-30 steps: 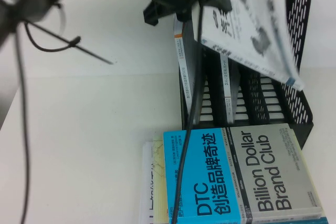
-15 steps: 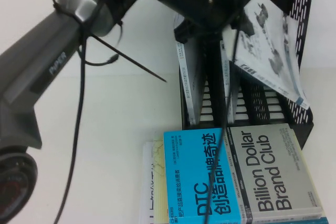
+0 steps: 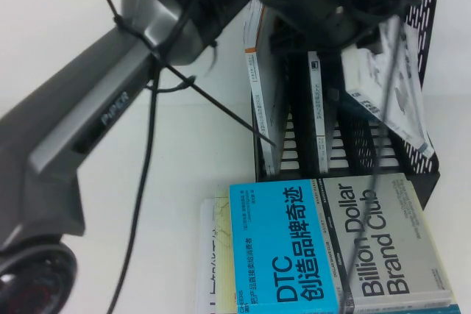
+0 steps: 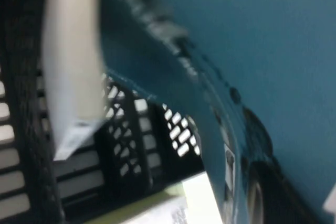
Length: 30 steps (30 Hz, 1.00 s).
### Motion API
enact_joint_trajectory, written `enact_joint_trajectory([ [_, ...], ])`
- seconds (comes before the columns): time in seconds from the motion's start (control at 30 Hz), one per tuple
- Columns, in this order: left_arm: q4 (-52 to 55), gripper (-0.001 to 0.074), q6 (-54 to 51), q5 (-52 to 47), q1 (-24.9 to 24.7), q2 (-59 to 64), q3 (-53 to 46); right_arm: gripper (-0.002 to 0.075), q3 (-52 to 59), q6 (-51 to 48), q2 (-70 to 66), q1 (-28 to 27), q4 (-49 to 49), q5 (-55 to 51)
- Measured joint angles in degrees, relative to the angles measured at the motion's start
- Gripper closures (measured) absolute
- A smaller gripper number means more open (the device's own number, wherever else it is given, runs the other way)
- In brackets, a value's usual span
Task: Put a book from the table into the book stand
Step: Place the book on the book shelf
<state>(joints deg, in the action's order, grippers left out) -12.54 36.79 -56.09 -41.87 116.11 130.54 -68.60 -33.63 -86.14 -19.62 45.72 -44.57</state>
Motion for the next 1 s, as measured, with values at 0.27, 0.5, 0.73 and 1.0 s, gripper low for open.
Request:
enact_joint_trajectory([
  [0.27, -3.92, 0.0616, -5.05, -8.7, -4.22, 1.11, 13.77, 0.072, 0.07, -0.27, 0.0, 0.0, 0.35, -0.35],
  [0.5, -9.82, 0.0617, -10.14, -12.29, -4.31, 1.0, 25.62, 0.072, 0.07, -1.09, 0.12, 0.0, 0.46, -0.8],
  [0.73, -6.65, 0.0617, -9.77, -16.51, -2.84, 0.47, 28.06, 0.072, 0.07, 3.0, 0.12, -4.11, -3.22, 3.92],
  [1.0, -2.61, 0.0617, -9.07, -16.51, -2.03, 3.44, 28.06, 0.072, 0.07, 3.1, 0.12, -10.3, 0.52, 3.41],
])
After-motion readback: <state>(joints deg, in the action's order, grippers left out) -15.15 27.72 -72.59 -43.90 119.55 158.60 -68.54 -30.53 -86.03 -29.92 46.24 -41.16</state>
